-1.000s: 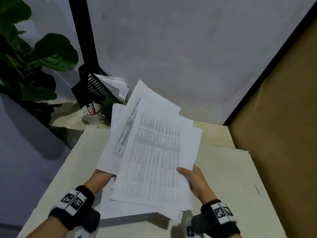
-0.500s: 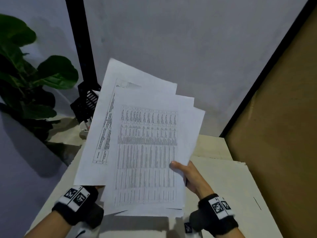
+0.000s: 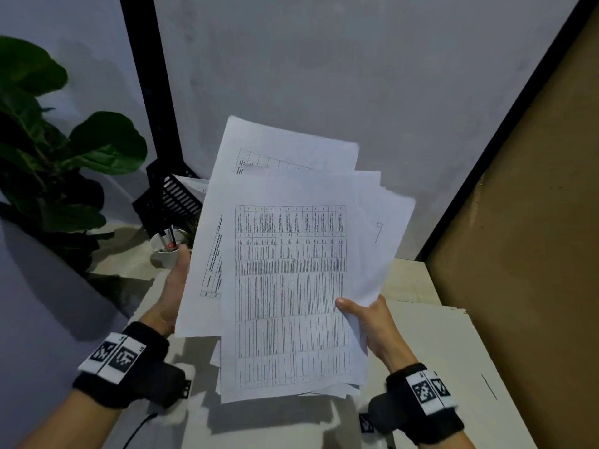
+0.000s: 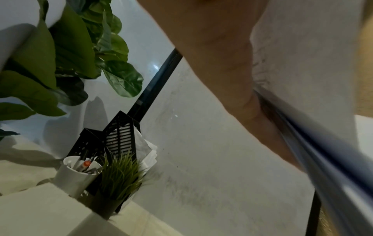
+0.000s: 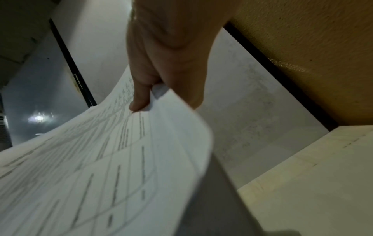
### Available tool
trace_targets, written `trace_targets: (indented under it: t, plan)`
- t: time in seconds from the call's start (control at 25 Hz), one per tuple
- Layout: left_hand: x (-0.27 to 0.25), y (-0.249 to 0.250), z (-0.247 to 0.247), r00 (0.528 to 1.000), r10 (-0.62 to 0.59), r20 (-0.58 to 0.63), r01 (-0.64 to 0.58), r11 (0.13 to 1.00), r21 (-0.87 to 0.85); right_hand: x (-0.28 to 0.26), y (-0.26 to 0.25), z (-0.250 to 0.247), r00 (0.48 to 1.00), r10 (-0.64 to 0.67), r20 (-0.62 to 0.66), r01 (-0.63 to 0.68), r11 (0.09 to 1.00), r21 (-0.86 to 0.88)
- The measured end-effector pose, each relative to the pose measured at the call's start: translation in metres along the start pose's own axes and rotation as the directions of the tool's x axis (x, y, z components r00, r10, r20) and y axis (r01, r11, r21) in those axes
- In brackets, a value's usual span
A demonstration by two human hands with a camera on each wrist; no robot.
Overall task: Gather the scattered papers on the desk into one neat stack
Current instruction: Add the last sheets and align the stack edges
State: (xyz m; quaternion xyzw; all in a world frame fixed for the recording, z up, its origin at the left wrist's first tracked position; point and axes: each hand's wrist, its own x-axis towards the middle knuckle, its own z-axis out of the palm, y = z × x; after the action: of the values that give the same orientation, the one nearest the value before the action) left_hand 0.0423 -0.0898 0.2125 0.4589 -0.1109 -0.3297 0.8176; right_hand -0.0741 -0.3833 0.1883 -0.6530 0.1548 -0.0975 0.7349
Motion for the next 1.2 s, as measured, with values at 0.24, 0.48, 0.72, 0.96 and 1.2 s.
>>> trace_targets:
  t: [0.24,0.48,0.72,0.96,1.2]
  plan:
    - [-0.002,0.004,0.02,0.996,-0.07,0.047,0.041,0.889,0.457,-0.002,0.005,-0.002,0.995,-0.081,-0.06,0.08,0.997,-0.02]
    - [0.008,-0.025,0.028,0.995,-0.098,-0.025,0.094,0.817,0.568,-0.002,0.012,0.003,0.99,-0.125,-0.069,0.127,0.991,0.031]
    - [0.009,-0.055,0.026,0.994,-0.024,-0.109,0.082,0.816,0.573,-0.007,0.04,0.002,0.979,-0.097,-0.179,0.1,0.995,0.009]
    - [0.003,-0.076,0.011,0.998,-0.054,-0.043,0.068,0.827,0.559,-0.018,0.068,-0.003,0.99,0.044,-0.137,-0.047,0.999,-0.024]
    - [0.013,-0.079,0.011,0.983,0.12,-0.141,-0.009,0.79,0.613,-0.017,0.062,0.004,0.986,-0.005,-0.165,-0.005,0.998,-0.063]
